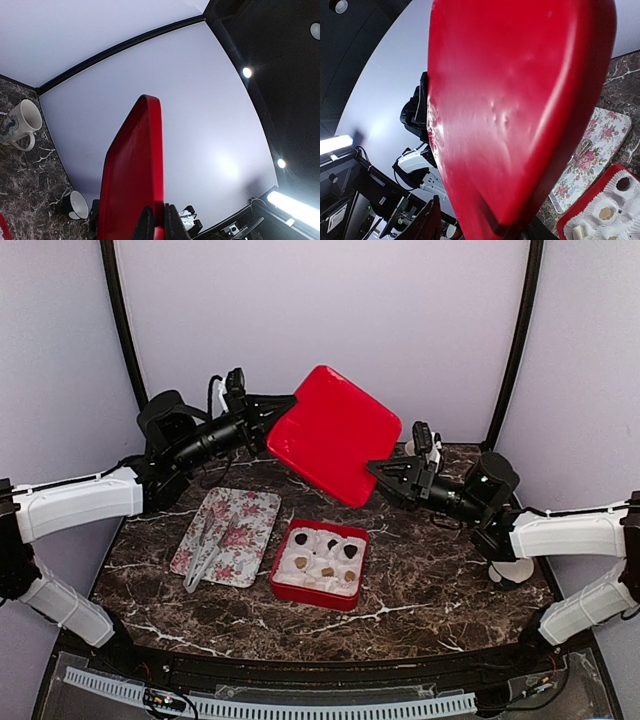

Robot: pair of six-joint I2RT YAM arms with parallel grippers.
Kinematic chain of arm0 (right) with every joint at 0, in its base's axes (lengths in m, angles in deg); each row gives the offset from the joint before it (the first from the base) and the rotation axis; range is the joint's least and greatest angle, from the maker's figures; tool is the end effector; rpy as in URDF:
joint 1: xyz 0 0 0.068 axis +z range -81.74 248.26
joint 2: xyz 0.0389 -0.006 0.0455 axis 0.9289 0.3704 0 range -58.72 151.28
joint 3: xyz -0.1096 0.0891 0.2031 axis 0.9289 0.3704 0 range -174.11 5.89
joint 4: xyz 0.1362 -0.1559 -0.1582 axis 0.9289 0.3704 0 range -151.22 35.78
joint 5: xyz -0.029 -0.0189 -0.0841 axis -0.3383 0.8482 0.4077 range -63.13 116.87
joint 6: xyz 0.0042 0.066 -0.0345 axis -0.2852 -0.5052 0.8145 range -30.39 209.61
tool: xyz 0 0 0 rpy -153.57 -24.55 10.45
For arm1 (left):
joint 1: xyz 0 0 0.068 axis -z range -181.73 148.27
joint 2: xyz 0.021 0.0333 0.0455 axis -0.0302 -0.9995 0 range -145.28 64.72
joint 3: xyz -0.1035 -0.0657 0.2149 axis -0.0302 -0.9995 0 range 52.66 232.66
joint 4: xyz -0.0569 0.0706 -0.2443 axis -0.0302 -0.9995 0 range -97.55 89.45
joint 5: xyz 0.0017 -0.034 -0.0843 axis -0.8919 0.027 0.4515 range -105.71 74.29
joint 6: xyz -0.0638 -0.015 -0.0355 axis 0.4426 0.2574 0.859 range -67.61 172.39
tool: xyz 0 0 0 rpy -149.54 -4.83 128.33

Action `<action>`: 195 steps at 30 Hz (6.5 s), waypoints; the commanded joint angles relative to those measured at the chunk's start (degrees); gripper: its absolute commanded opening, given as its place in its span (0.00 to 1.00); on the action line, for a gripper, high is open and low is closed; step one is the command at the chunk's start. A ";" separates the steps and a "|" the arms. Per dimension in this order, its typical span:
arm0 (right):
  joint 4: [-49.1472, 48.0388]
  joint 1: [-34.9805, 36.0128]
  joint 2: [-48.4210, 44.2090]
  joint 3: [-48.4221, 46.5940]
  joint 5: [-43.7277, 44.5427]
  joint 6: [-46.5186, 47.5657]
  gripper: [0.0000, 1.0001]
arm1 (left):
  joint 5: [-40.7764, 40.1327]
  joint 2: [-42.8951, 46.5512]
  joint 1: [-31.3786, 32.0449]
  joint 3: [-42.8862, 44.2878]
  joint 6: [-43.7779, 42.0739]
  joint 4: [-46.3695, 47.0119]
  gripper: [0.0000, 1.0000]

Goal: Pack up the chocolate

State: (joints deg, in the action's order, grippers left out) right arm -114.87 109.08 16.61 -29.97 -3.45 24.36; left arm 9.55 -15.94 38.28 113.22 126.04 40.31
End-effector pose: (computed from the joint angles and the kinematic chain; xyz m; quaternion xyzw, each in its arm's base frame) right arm 0.2143 0.2269 0.2660 -0.0762 0.6233 0.7051 0.3295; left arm 0.2535 -0.2476 0.3667 0.0118 0.5827 -0.7401 0.3354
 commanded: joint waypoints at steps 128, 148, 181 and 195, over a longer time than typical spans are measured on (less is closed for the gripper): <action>45.18 -3.46 20.25 -2.64 -7.53 7.02 0.49 | -4.98 -29.82 5.18 13.96 -52.63 -70.01 0.53; 35.51 -0.56 24.59 3.78 -6.98 3.31 0.25 | -9.37 -17.23 1.52 18.16 -61.25 -73.16 0.66; 32.63 2.86 26.42 3.37 -5.23 -1.25 0.25 | -12.84 -28.20 24.13 19.22 -74.59 -78.64 0.22; 59.46 -5.21 14.52 -15.31 3.04 17.94 0.84 | -8.79 0.89 18.44 -4.43 -60.90 -77.72 0.52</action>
State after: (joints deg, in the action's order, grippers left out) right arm -66.55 107.48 33.05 -36.46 -4.76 32.01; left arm -1.36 -21.40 56.15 116.84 59.83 -34.94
